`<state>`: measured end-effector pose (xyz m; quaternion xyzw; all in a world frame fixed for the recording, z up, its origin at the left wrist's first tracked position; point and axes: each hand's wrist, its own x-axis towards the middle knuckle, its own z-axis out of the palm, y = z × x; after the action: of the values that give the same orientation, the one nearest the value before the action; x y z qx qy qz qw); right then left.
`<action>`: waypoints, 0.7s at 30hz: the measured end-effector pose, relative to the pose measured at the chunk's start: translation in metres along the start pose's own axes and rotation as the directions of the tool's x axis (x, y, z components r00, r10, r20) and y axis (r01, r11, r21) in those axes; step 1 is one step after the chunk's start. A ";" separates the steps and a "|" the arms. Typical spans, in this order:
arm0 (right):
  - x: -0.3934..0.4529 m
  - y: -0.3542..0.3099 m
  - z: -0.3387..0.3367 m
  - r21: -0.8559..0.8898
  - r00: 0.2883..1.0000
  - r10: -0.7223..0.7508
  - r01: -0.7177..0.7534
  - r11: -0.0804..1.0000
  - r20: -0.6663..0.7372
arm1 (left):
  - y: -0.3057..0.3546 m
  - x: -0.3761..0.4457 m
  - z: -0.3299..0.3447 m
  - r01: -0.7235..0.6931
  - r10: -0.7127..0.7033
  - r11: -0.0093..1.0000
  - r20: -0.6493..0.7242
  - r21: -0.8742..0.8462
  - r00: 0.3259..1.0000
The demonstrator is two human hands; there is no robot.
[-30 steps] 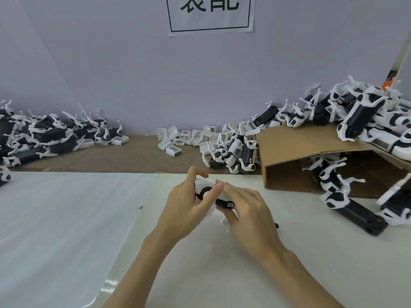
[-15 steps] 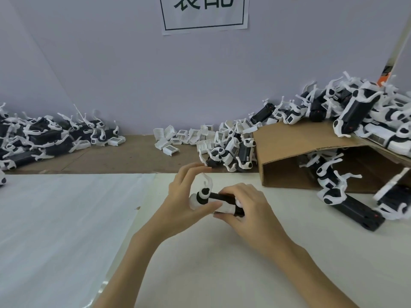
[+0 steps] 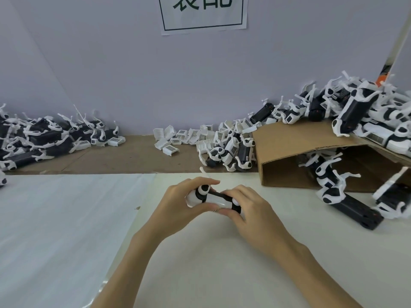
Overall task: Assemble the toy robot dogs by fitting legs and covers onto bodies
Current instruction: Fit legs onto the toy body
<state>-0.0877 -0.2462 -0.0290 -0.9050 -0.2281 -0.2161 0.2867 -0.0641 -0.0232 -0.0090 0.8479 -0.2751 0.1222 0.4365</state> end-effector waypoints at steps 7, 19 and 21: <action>0.002 0.002 -0.006 -0.016 0.999 0.027 -0.026 1.000 0.034 | 0.004 0.001 0.004 0.008 -0.009 0.999 -0.033 -0.042 0.999; 0.003 0.002 -0.005 0.515 0.941 0.267 -0.337 0.788 0.208 | 0.007 0.001 0.014 0.206 -0.217 0.950 -0.018 -0.235 0.976; 0.002 0.001 -0.006 0.503 0.941 0.250 -0.333 0.798 0.226 | 0.008 0.001 0.013 0.204 -0.217 0.940 -0.017 -0.272 0.976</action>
<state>-0.0868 -0.2503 -0.0236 -0.8268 -0.1575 -0.0294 0.5392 -0.0680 -0.0378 -0.0104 0.8022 -0.1865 0.0562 0.5644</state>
